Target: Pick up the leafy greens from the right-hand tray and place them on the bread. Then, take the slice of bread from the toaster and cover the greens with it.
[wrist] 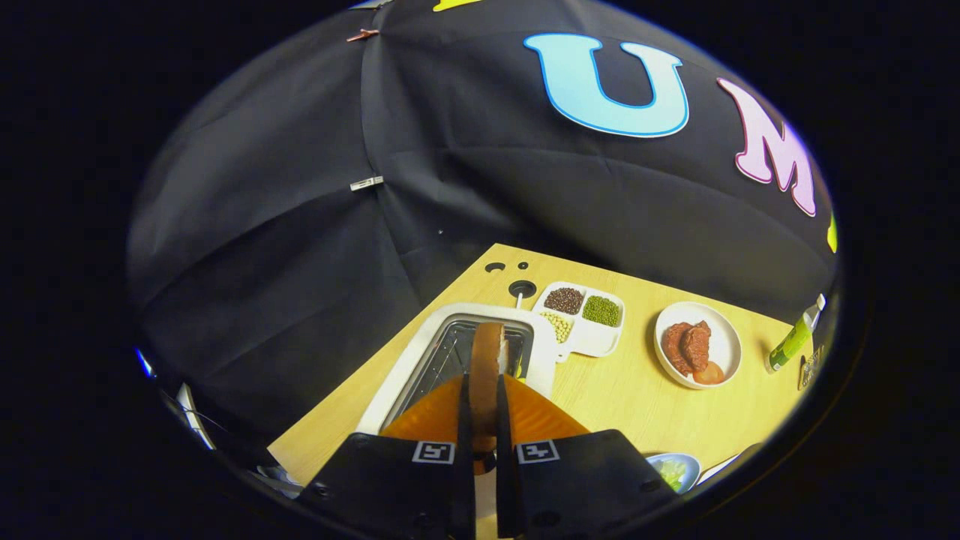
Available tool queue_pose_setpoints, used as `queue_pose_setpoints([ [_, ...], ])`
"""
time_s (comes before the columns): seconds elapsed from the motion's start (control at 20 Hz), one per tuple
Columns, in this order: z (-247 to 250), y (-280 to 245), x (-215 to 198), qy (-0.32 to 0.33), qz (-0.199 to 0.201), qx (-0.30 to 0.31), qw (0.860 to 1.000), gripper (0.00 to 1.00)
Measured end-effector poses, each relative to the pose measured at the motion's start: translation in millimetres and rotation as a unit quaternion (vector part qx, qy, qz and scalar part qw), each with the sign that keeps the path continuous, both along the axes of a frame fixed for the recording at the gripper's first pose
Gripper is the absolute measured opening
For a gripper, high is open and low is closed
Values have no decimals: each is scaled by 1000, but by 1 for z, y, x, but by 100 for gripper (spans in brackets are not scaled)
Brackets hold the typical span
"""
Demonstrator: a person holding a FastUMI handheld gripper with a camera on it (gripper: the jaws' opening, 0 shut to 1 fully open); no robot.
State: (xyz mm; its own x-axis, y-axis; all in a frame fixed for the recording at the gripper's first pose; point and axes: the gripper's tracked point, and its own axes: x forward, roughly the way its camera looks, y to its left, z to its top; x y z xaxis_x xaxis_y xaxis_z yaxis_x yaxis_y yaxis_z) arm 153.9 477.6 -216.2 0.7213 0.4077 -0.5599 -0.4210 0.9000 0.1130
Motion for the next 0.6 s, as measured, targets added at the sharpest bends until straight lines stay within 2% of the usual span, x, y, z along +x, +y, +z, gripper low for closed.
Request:
queue_pose_setpoints([
  [0.35,76,-25,-8,-39,3,62,997,15],
  [0.6,94,-68,-10,-59,-12,63,996,15],
])
